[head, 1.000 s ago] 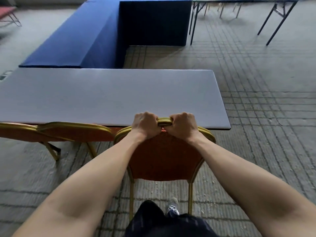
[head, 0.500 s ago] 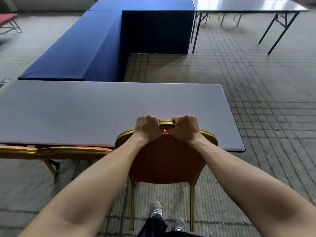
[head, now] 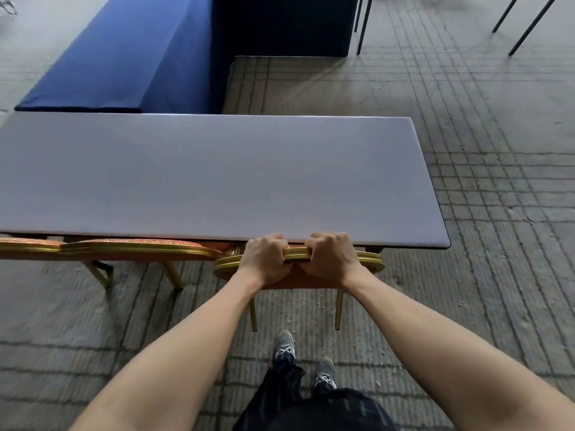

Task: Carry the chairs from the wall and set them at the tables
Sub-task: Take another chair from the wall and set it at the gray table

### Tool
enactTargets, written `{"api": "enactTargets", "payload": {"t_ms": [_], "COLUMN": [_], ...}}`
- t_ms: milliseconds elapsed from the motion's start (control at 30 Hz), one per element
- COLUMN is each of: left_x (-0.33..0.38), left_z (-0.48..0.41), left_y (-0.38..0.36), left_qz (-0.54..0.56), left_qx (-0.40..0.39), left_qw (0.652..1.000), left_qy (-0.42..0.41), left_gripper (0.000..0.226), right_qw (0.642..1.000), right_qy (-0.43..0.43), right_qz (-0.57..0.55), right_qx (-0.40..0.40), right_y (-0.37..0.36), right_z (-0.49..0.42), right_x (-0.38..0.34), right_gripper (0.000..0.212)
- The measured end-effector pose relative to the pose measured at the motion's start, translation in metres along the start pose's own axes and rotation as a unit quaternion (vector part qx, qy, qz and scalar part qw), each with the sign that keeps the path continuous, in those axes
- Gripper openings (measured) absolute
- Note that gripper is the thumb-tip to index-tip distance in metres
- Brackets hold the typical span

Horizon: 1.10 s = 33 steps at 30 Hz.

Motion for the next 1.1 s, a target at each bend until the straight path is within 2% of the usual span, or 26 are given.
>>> {"api": "enactTargets", "payload": {"t_ms": [133,267,533,600,800,933,1100], "left_x": [-0.007,-0.006,-0.021,-0.021,-0.020,-0.026,-0.024], "left_z": [0.019,0.034,0.057,0.066,0.093,0.109,0.108], "left_y": [-0.009,-0.021,-0.035,-0.041,-0.063,-0.080,-0.076], "left_qz": [0.007,0.007,0.013,0.013,0.032,0.069,0.136], "left_qx": [-0.039,-0.056,-0.095,-0.117,-0.235,-0.326,-0.315], "left_qw": [0.999,0.998,0.995,0.993,0.970,0.942,0.939], "left_qy": [0.030,0.025,0.010,-0.001,-0.045,-0.036,-0.002], "left_gripper": [0.021,0.023,0.043,0.038,0.028,0.038,0.041], "right_qw": [0.999,0.997,0.966,0.956,0.955,0.957,0.967], "right_qy": [0.026,0.034,-0.051,-0.084,-0.104,-0.095,-0.072], "right_qz": [0.009,0.006,-0.063,-0.086,-0.130,-0.118,-0.116], "right_qx": [-0.037,-0.068,-0.246,-0.268,-0.244,-0.247,-0.213], "right_y": [-0.015,-0.028,-0.032,-0.036,-0.047,-0.061,-0.059], "right_z": [0.010,0.029,0.040,0.052,0.090,0.111,0.109], "right_x": [-0.012,-0.016,-0.040,-0.043,-0.064,-0.080,-0.074], "right_gripper": [0.030,0.038,0.032,0.028,0.016,0.022,0.022]}}
Point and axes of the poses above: each hand's wrist, its own z-axis away from the middle knuckle, its own y-axis out of the back of the hand, x = y × z, the point moved 4 cm from there along -z, towards the middle knuckle, and after that the axes turned 11 degrees about y, right-handed, at the moved point
